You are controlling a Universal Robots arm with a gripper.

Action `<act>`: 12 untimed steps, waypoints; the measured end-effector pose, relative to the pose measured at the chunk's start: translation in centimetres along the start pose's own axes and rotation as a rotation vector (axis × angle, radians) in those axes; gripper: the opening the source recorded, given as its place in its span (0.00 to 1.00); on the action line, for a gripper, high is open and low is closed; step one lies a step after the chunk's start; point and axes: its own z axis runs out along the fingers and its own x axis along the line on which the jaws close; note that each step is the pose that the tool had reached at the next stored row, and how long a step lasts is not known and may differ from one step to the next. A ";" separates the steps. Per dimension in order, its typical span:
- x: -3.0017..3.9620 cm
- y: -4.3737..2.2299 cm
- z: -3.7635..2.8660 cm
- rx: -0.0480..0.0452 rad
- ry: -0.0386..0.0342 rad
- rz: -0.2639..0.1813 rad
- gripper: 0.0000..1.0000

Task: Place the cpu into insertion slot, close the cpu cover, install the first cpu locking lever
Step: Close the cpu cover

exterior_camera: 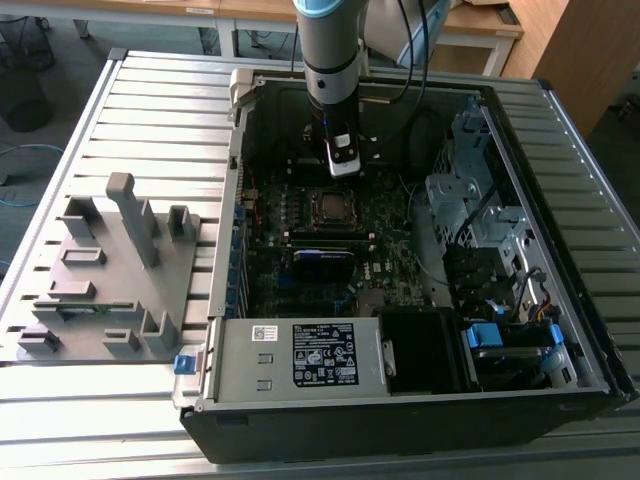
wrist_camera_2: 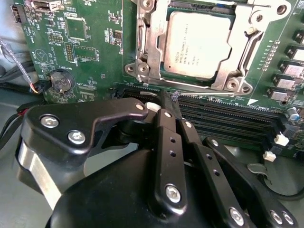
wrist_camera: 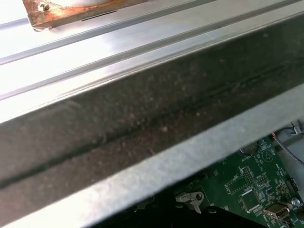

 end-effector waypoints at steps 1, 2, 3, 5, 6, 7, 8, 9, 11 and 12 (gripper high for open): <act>0.01 -0.02 0.06 -0.0006 -0.0013 0.000 0.10; 0.01 -0.03 0.10 -0.0011 -0.0024 0.000 0.10; 0.02 -0.04 0.12 -0.0015 -0.0032 -0.001 0.10; 0.02 -0.04 0.17 -0.0018 -0.0038 -0.001 0.10; 0.02 -0.04 0.19 -0.0019 -0.0039 -0.001 0.10; 0.02 -0.05 0.20 -0.0018 -0.0039 -0.001 0.10; 0.03 -0.05 0.21 -0.0017 -0.0039 -0.001 0.10; 0.03 -0.06 0.21 -0.0018 -0.0040 -0.001 0.10; 0.01 -0.10 0.22 -0.0021 -0.0040 -0.001 0.10; -0.01 -0.13 0.22 -0.0019 -0.0040 -0.001 0.10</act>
